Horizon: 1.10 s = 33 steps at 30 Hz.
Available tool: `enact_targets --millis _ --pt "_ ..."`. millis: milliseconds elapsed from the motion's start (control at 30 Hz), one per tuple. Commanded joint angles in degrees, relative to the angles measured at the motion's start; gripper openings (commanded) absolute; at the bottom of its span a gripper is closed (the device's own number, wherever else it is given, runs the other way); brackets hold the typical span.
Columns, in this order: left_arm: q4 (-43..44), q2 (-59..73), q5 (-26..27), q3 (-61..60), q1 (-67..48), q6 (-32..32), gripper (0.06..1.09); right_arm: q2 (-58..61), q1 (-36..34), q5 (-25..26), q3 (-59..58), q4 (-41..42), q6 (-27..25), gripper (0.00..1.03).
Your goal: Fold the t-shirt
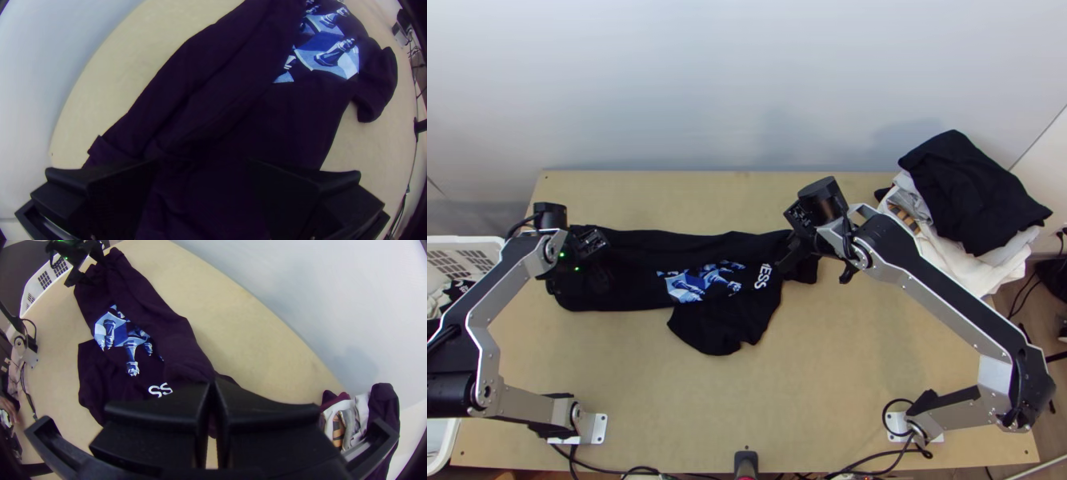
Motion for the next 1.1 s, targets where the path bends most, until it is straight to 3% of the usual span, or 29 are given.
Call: enact_targets --millis 0,233,333,467,767,1067 --pt "1.68 2.28 -0.34 0.44 -0.5 -0.37 0.97 -0.04 -0.03 0.25 0.08 0.01 0.1 0.03" --pt "3.17 3.25 0.45 0.88 -0.42 -1.42 0.58 0.14 -0.03 0.25 0.08 0.01 -0.07 0.03" --pt "3.26 3.6 0.97 1.4 -0.24 -2.74 0.32 0.14 -0.03 0.25 -0.19 0.01 0.01 0.03" --pt "3.96 3.87 1.85 1.67 0.55 -3.97 0.15 0.49 -0.03 0.25 -0.36 0.01 0.01 0.03" --pt "3.53 4.04 2.38 2.81 2.4 -5.11 0.1 0.84 -0.03 0.25 -0.19 0.1 -0.07 0.03" --pt "-5.26 2.9 7.21 14.68 7.76 -10.03 0.1 0.4 -0.12 0.25 0.78 0.01 -0.07 0.03"
